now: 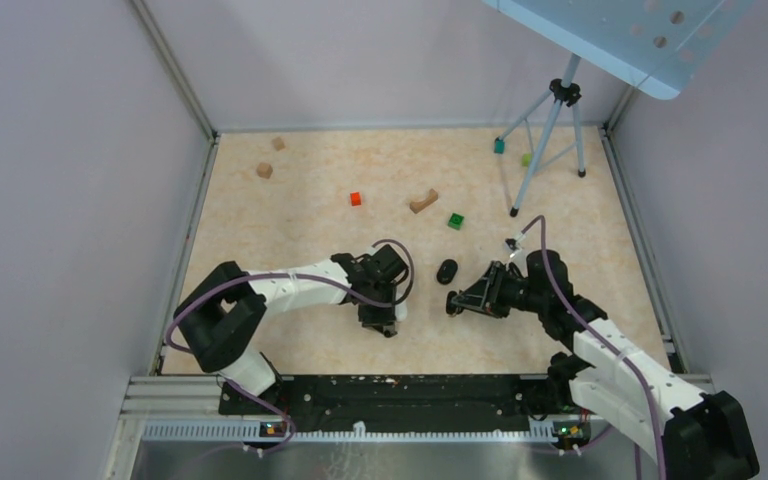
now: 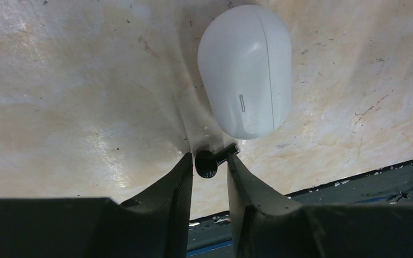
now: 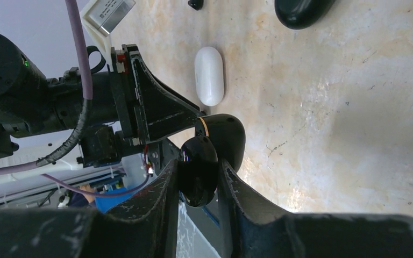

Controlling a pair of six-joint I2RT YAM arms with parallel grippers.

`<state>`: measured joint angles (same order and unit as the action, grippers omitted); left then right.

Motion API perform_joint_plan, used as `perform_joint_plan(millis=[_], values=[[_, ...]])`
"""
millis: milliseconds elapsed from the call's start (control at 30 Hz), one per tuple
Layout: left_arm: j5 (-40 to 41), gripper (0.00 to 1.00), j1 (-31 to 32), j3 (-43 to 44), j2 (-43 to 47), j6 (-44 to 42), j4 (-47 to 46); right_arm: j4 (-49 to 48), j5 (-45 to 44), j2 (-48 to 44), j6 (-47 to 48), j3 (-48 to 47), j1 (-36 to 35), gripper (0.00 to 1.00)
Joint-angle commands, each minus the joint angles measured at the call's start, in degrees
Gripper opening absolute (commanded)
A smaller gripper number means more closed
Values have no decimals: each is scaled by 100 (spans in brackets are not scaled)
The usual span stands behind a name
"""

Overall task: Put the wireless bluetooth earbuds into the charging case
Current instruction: Move the left earbud to the center of the board.

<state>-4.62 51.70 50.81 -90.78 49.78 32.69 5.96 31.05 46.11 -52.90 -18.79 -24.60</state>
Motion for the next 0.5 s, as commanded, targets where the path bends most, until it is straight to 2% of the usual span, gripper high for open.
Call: perform_joint_plan(millis=[0,233,400,467], values=[[14,34,37,211,-88,-3,-84,-233,43,42,75,-271,-30,0],[-21,30,63,273,-221,-29,-47,-285,42,53,70,-243,-33,0],[88,19,72,289,-180,-49,-47,-297,35,49,71,-248,-31,0],[173,18,77,286,-112,-68,-31,-290,33,36,74,-246,-32,0]])
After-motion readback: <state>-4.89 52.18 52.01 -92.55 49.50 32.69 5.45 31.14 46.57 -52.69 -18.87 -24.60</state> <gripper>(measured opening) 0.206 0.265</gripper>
